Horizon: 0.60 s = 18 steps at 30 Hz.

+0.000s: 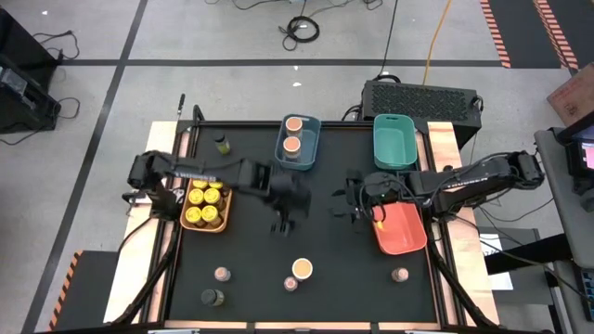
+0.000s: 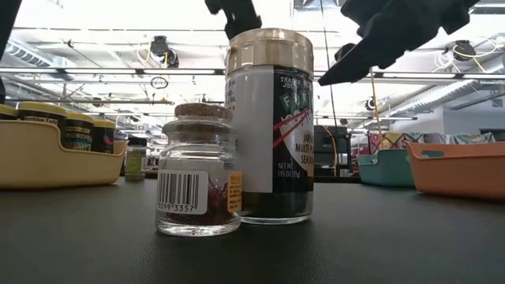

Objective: Sort spices by type
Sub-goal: Put the large brown seasoning bottle into the blue bin

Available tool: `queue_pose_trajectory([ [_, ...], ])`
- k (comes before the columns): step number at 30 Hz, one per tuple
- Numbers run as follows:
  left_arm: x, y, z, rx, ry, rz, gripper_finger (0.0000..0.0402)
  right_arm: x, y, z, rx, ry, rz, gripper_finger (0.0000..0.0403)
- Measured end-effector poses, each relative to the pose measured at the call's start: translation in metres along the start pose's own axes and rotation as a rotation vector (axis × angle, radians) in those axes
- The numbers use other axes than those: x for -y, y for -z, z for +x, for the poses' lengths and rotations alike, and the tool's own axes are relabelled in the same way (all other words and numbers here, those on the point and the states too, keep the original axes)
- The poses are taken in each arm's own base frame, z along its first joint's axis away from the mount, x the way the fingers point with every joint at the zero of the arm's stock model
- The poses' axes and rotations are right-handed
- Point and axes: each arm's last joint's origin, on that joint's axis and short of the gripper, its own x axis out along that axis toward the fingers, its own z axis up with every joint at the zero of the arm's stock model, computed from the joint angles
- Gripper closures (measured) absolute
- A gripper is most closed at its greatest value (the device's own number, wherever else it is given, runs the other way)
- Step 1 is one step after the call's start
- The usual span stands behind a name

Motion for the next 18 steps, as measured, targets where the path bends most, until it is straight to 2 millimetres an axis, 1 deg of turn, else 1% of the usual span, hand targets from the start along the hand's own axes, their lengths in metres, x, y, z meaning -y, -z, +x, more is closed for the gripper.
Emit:
queue_pose_trajectory([
  [4, 0.042, -0.002, 0.011, 0.050, -0.040, -0.012, 0.0056, -0.014, 0.000, -0.001, -0.001, -0.049, -0.029, 0.0110],
  [10, 0.092, -0.010, 0.014, 0.218, -0.029, -0.058, 0.0056, -0.032, 0.000, -0.003, 0.005, -0.111, -0.067, 0.0110],
  [14, 0.114, -0.009, 0.014, 0.271, -0.045, -0.118, 0.0056, -0.042, -0.001, -0.005, 0.013, -0.144, -0.085, 0.0110],
  [16, 0.124, -0.007, 0.013, 0.276, -0.055, -0.114, 0.0056, -0.045, -0.001, -0.006, 0.014, -0.156, -0.093, 0.0110],
  [18, 0.132, -0.005, 0.017, 0.274, -0.054, -0.101, 0.0056, -0.047, -0.001, -0.007, 0.018, -0.163, -0.097, 0.0110],
])
